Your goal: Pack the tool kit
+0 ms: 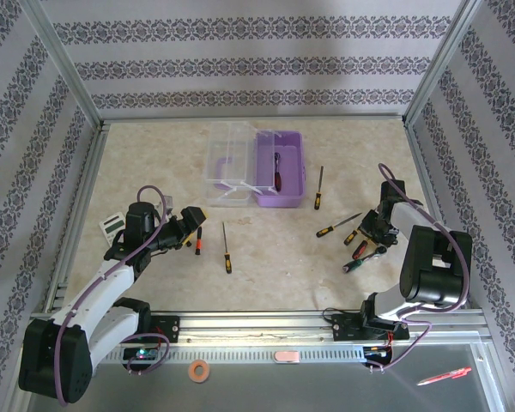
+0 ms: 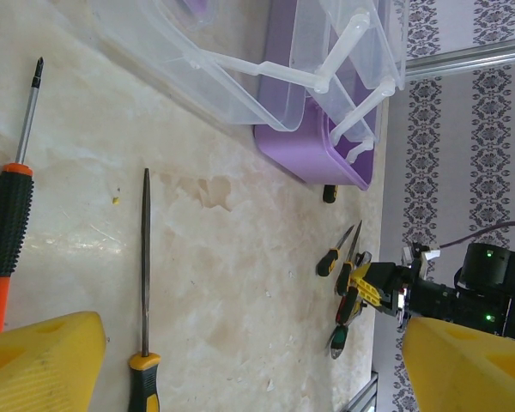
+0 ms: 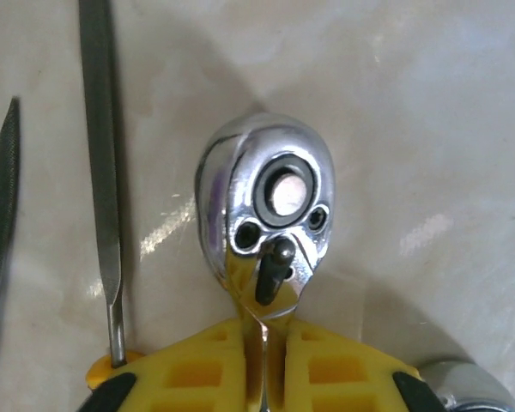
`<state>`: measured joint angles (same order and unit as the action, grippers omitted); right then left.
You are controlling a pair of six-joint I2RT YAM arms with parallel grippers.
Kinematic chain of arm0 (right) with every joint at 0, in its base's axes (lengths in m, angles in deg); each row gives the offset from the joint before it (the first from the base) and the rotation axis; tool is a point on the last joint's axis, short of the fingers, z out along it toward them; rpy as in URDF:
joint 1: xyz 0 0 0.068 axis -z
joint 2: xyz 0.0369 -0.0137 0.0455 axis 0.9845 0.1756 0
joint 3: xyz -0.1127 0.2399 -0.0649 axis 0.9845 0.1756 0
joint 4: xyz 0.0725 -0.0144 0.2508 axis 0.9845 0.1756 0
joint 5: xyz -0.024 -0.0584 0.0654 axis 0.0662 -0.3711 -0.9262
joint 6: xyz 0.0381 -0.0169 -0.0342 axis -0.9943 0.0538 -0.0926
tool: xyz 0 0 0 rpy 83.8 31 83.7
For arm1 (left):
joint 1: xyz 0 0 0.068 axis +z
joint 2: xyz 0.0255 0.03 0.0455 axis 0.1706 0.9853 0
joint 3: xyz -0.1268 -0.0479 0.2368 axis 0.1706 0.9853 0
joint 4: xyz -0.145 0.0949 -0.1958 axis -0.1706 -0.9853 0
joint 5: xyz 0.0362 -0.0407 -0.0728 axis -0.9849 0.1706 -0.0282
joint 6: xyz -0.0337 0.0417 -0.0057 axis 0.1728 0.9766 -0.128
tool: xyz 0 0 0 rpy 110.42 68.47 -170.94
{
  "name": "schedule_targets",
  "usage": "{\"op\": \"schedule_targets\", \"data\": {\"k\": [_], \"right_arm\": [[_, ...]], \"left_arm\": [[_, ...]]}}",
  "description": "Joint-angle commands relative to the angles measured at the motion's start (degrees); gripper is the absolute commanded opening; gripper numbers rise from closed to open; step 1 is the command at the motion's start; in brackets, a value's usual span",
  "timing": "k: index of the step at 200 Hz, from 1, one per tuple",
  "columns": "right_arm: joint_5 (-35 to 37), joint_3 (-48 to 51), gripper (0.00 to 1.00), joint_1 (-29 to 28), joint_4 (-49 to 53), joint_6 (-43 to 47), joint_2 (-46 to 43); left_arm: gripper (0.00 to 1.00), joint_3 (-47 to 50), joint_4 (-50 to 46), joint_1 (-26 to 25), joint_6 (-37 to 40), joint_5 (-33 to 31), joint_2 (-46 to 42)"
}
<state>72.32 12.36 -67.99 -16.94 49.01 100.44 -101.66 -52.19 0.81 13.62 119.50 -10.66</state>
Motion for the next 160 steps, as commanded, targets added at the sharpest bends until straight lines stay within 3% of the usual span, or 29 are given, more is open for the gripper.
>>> {"op": "schedule_targets", "data": {"k": [1, 160], "right_arm": [[-1.98, -1.62, 0.04, 0.50, -1.09, 1.61, 1.26], [1.74, 0.12, 0.00, -0.91, 1.09, 2.55, -19.14]], "left_arm": [[0.89, -1.18, 1.04, -0.50, 0.88, -0.41, -1.21], [0.89, -4.32, -2.56, -0.43, -1.18, -5.51, 4.88]]}}
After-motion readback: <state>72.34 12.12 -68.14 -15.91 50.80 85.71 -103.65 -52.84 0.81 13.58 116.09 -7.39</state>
